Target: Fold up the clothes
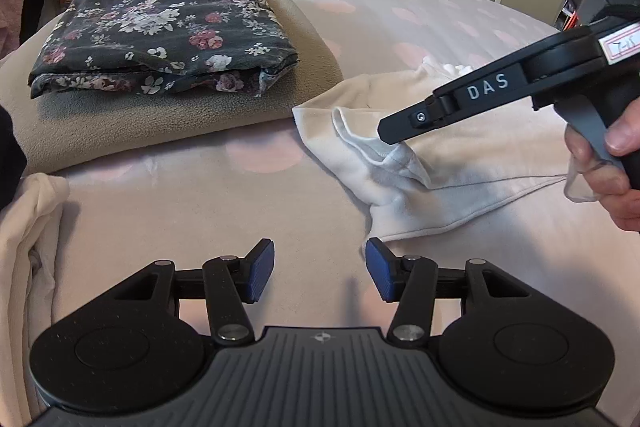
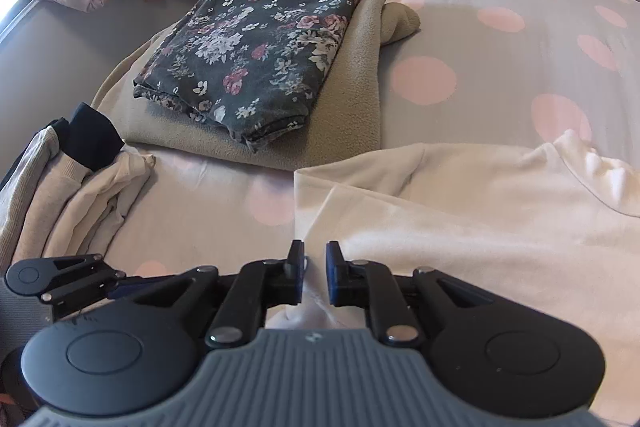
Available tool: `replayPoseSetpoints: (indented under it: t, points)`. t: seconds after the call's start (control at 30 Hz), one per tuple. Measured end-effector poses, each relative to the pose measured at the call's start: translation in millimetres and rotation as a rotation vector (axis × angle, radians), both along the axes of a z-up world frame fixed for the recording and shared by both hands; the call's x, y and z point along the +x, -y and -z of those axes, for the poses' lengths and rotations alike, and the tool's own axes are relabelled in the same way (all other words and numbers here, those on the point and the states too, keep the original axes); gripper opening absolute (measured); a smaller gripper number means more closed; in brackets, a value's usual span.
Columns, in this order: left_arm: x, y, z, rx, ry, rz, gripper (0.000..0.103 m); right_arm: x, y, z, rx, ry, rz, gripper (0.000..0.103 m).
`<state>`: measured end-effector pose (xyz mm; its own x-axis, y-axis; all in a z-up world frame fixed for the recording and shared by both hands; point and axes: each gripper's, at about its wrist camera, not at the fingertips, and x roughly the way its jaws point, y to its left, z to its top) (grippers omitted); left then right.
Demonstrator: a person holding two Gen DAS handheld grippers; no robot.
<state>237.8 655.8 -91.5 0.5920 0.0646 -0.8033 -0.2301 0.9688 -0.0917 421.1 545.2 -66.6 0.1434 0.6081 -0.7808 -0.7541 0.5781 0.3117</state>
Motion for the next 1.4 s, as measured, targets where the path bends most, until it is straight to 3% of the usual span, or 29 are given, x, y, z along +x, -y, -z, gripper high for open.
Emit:
replayPoseSetpoints:
  t: [0.2, 0.4, 0.57, 0.73, 0.8, 1.0, 1.07, 1.13, 1.27, 1.4]
  points:
    - [18, 13, -13, -0.014, 0.042, 0.028, 0.051, 10, 56, -17, -0.002, 0.050, 0.043, 0.016]
    - [41, 24, -10, -0.070, 0.059, 0.028, 0.053, 33, 157, -23, -0.063, 0.104, 0.137, 0.017]
    - [57, 22, 2, -0.101, 0.053, -0.016, 0.052, 45, 256, -23, -0.147, 0.198, 0.234, 0.033]
    - [64, 15, 7, -0.122, 0.061, -0.042, 0.038, 45, 333, -2, -0.249, 0.261, 0.312, 0.033]
    - [66, 15, 9, -0.111, 0.051, -0.049, 0.023, 44, 346, 11, -0.269, 0.269, 0.321, 0.033]
    - [70, 19, 11, -0.088, 0.029, -0.056, 0.005, 48, 343, 40, -0.267, 0.283, 0.315, 0.032]
    - [70, 21, 5, -0.065, 0.034, -0.058, 0.003, 55, 345, 37, -0.218, 0.260, 0.350, 0.018]
    - [69, 23, -1, -0.042, 0.038, -0.060, 0.002, 60, 351, 28, -0.170, 0.245, 0.391, 0.013]
    - [69, 29, 3, -0.010, -0.008, -0.036, 0.001, 67, 367, 23, -0.174, 0.217, 0.437, 0.010]
    - [69, 31, 26, -0.012, -0.060, -0.050, 0.001, 68, 375, 36, -0.205, 0.181, 0.451, 0.010]
